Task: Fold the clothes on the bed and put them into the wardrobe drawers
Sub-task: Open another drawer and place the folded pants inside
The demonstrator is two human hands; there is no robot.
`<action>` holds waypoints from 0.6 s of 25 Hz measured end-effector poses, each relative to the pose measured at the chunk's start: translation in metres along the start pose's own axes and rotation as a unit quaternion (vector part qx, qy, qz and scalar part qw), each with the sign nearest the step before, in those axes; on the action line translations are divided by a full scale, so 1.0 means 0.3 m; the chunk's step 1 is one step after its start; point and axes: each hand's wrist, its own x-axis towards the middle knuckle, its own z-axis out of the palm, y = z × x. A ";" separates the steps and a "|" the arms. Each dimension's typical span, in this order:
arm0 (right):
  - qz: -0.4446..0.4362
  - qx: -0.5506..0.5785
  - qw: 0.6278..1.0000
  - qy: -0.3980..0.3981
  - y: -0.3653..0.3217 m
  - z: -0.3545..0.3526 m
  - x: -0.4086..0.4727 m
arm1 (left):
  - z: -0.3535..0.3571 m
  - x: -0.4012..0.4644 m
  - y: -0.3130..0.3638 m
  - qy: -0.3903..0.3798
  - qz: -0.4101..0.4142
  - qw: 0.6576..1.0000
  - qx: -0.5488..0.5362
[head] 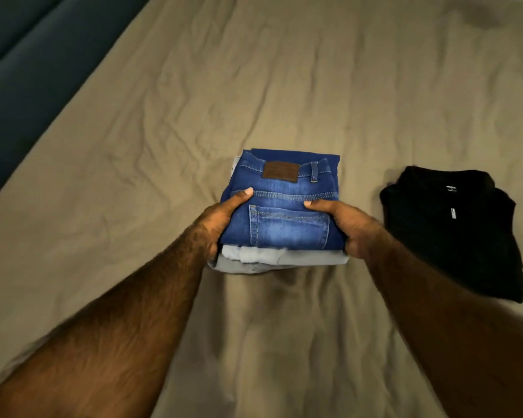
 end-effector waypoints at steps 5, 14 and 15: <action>-0.053 0.017 0.998 0.008 0.017 0.039 -0.160 | -0.028 -0.158 -0.029 0.013 0.047 0.999 -0.024; -0.121 -0.052 0.991 -0.036 -0.281 0.112 -0.729 | 0.066 -0.816 0.159 0.088 0.151 0.983 -0.051; -0.129 -0.070 0.988 -0.056 -0.298 0.119 -0.857 | 0.089 -0.970 0.147 0.107 0.162 0.979 -0.058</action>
